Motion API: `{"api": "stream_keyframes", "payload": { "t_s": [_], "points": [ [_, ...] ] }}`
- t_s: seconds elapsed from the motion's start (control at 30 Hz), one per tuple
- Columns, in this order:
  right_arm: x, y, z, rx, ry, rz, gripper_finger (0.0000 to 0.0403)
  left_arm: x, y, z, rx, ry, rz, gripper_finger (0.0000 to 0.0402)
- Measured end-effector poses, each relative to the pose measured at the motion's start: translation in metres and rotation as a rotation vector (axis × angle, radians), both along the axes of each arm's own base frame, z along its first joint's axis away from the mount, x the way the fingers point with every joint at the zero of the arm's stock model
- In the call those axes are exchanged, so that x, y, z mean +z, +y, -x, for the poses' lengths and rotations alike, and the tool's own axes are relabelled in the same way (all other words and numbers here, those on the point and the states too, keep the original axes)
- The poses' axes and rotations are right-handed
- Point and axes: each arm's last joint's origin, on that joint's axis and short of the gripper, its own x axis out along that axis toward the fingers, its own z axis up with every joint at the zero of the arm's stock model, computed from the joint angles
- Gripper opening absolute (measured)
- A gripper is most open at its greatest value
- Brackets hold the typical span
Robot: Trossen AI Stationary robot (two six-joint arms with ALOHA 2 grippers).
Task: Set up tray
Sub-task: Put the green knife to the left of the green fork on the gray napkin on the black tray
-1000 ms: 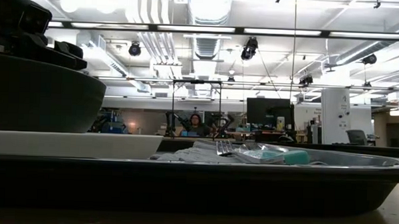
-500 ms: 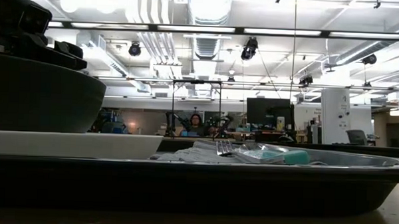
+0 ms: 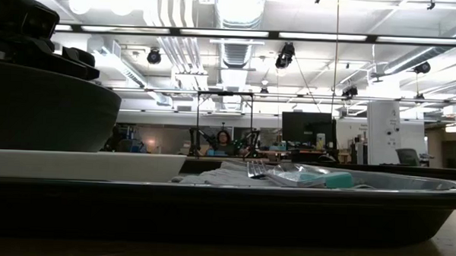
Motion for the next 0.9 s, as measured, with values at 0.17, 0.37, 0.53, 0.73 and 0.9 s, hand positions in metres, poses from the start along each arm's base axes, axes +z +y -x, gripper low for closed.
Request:
{"api": "stream_keyframes", "payload": {
  "t_s": [0.17,0.37,0.53,0.73,0.9],
  "points": [
    [0.003,0.000,-0.004,-0.066,0.009,-0.008,0.0023,0.000,0.000,0.000,0.000,0.000,0.000,0.0071],
    [0.014,0.005,-0.014,-0.164,-0.022,-0.001,0.0023,0.000,0.000,0.000,0.000,0.000,0.000,0.0071],
    [0.027,0.003,-0.019,-0.344,-0.001,0.049,0.0023,0.000,0.000,0.000,0.000,0.000,0.000,0.0071],
    [0.035,-0.001,-0.029,-0.552,-0.002,0.044,0.0023,0.000,0.000,0.000,0.000,0.000,0.000,0.0071],
    [0.029,-0.005,-0.038,-0.696,0.031,0.068,0.0023,0.000,0.000,0.000,0.000,0.000,0.000,0.0071]
  ]
}}
